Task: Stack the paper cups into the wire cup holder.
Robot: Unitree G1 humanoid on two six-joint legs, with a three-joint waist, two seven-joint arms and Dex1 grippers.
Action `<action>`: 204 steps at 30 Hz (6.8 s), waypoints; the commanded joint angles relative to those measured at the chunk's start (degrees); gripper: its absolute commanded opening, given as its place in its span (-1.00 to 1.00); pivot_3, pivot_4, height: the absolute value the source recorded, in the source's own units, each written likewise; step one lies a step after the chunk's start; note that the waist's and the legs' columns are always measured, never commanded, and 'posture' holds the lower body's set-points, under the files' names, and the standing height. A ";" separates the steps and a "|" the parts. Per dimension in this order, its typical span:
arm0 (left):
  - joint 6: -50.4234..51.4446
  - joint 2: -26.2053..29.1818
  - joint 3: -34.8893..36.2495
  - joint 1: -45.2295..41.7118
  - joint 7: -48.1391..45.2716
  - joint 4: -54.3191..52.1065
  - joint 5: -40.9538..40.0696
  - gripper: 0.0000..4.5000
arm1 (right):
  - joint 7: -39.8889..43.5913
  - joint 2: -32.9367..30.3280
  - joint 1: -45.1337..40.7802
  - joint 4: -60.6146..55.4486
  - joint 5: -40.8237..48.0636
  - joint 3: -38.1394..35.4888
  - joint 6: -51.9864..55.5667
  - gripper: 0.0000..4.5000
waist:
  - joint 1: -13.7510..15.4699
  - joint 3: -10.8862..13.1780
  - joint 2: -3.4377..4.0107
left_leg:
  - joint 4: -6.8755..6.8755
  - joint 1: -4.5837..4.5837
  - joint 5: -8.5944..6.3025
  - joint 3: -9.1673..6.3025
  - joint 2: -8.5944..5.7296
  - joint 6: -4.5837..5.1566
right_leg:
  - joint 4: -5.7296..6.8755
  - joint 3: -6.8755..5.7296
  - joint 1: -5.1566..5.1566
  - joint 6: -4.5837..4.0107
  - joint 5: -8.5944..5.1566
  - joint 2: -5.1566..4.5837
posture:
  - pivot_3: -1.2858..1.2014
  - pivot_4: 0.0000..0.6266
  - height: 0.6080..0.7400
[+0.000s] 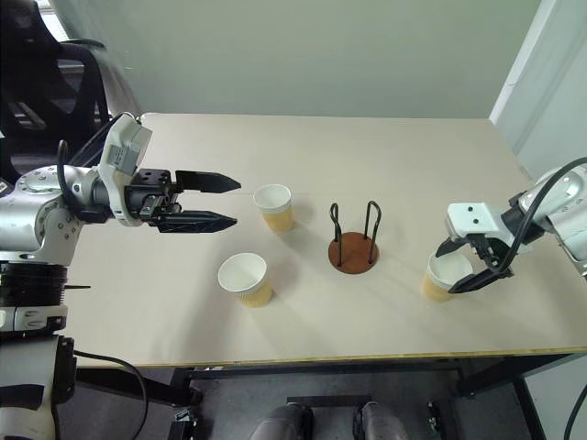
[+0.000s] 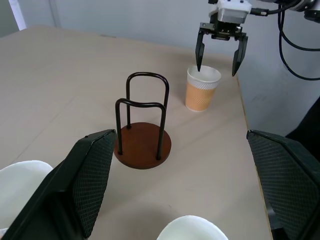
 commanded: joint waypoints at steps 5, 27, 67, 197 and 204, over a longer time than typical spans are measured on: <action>-3.54 0.39 4.28 1.97 -0.44 -3.96 -1.84 1.00 | 0.20 0.03 0.67 5.89 -6.29 -0.19 -8.92 0.71 | 0.47 0.00 0.00 | 0.00 -0.07 -0.07 -0.03 -0.01 0.08 | -0.10 0.00 0.00 0.05 0.05 0.00 | 0.03 -0.52 1.00; -5.33 1.38 3.50 2.82 -0.51 -2.96 -0.13 1.00 | 0.20 2.96 -0.39 5.73 -7.64 0.61 -11.12 -0.97 | 0.39 0.00 0.00 | 0.00 -0.08 -0.21 -0.02 0.00 0.09 | -0.25 -0.01 0.00 0.06 0.16 -0.01 | 0.03 -0.52 1.00; -5.60 2.41 1.18 0.11 -3.66 3.37 2.77 1.00 | 0.20 17.82 -27.11 12.11 -5.36 -7.73 -7.69 -0.97 | 0.29 0.01 0.02 | -0.07 -0.41 -0.61 -0.05 0.02 -0.14 | -0.30 -0.05 -0.51 -0.35 0.13 -0.01 | 0.03 -0.52 1.00; -49.99 -5.81 -19.17 -24.52 5.71 42.82 42.66 1.00 | 0.20 32.41 -24.86 27.05 -6.12 -20.20 -3.89 0.68 | 0.49 0.00 0.01 | -0.03 -0.37 -0.38 -0.08 0.02 -0.37 | 0.25 -0.07 -0.69 -0.52 0.05 -0.01 | 0.03 -0.52 1.00; -53.93 -8.68 -22.11 -27.97 8.42 47.77 48.17 1.00 | 0.20 30.64 -26.03 27.62 -4.67 -16.76 -3.34 0.68 | 0.57 0.00 0.01 | -0.04 -0.39 -0.40 -0.07 0.02 -0.35 | 0.21 -0.07 -0.69 -0.48 0.07 0.00 | 0.03 -0.52 1.00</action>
